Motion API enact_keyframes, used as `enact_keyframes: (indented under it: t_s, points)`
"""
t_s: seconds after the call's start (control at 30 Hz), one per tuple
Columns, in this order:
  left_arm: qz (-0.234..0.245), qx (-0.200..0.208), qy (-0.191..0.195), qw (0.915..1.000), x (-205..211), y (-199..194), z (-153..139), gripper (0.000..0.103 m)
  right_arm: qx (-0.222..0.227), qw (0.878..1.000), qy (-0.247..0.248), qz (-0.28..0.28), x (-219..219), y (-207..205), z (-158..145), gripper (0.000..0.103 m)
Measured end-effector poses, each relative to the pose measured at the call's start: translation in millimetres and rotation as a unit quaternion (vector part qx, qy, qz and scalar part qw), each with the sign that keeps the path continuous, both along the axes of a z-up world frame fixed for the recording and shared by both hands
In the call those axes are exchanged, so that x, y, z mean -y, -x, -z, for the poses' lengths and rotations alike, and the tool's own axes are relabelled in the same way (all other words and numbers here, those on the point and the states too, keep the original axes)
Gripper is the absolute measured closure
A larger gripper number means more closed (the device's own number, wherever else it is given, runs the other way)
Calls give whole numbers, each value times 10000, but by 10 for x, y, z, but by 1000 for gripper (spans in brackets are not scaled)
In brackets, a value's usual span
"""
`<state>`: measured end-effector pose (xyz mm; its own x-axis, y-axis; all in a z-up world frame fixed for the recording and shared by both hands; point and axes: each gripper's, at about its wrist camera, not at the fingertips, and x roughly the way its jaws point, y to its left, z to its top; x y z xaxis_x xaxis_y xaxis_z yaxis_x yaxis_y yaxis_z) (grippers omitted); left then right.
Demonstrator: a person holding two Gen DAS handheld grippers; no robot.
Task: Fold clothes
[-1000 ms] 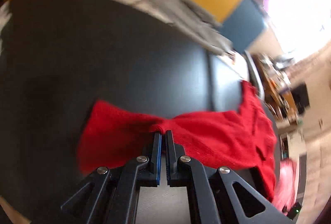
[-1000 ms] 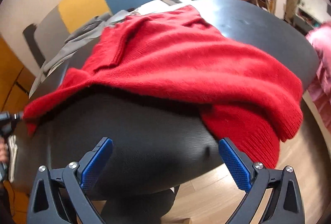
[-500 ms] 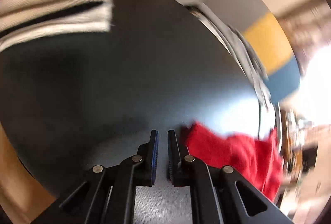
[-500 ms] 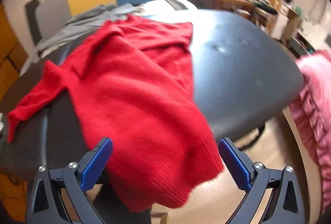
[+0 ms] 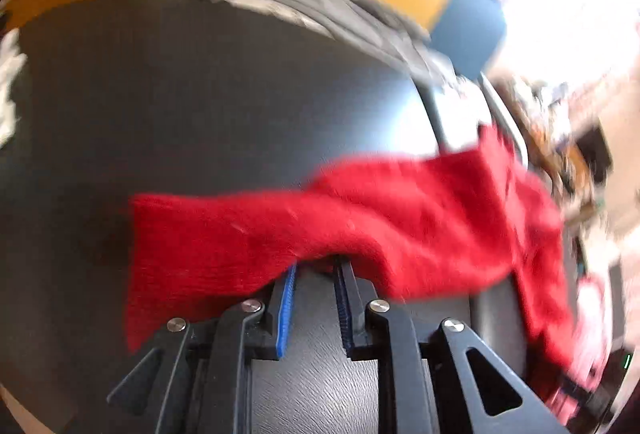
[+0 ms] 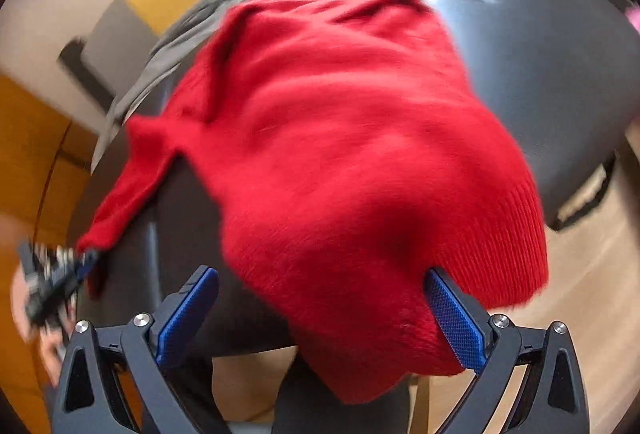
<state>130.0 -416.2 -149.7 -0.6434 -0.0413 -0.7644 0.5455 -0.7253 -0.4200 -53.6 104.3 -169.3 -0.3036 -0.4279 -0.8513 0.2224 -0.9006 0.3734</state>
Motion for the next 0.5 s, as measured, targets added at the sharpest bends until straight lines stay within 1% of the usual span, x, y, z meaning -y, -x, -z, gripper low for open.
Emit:
enact_keyframes:
  t_s: [0.03, 0.07, 0.13, 0.17, 0.2, 0.23, 0.27, 0.3, 0.33, 0.37, 0.4, 0.47, 0.5]
  points:
    - [-186, -231, -27, 9996, 91, -121, -70, 86, -190, 9997, -130, -105, 81, -29, -76, 0]
    - [-250, -399, -27, 9989, 144, -190, -130, 85, -520, 9978, -407, -94, 165, -77, -207, 0]
    - [-539, -550, -57, 9970, 294, -379, -186, 85, -984, 9932, -429, -456, 375, -133, -461, 0]
    - [-713, -622, -291, 9951, 382, -496, -152, 85, -1209, 9896, -437, -639, 482, -160, -585, 0]
    - [-887, -694, -530, 9922, 471, -614, -116, 85, -1240, 9876, -369, -890, 658, -154, -625, 0]
    - [-1047, -819, -907, 9870, 554, -779, -39, 82, -1269, 9849, -301, -1141, 834, -148, -664, 0]
    - [-1133, -911, -1201, 9821, 632, -869, 58, 76, -1298, 9814, -233, -1391, 1010, -143, -704, 0]
    - [-1189, -951, -1582, 9756, 711, -1042, 158, 74, -1324, 9774, -166, -1639, 1187, -136, -742, 0]
    - [-1219, -946, -1958, 9684, 753, -1086, 314, 70, -1265, 9750, -159, -1821, 1403, -111, -716, 0]
    - [-1292, -986, -2317, 9591, 791, -1175, 424, 67, -1180, 9722, -149, -2016, 1642, -60, -679, 0]
    - [-1409, -1013, -2566, 9508, 823, -1261, 523, 65, -1124, 9710, -114, -2106, 1832, 7, -643, 0]
    - [-1617, -949, -2791, 9418, 852, -1347, 634, 62, -1011, 9683, -42, -2286, 2211, 140, -571, 0]
    - [-1601, -1025, -2895, 9381, 870, -1358, 634, 62, -954, 9667, -9, -2373, 2399, 208, -534, 0]
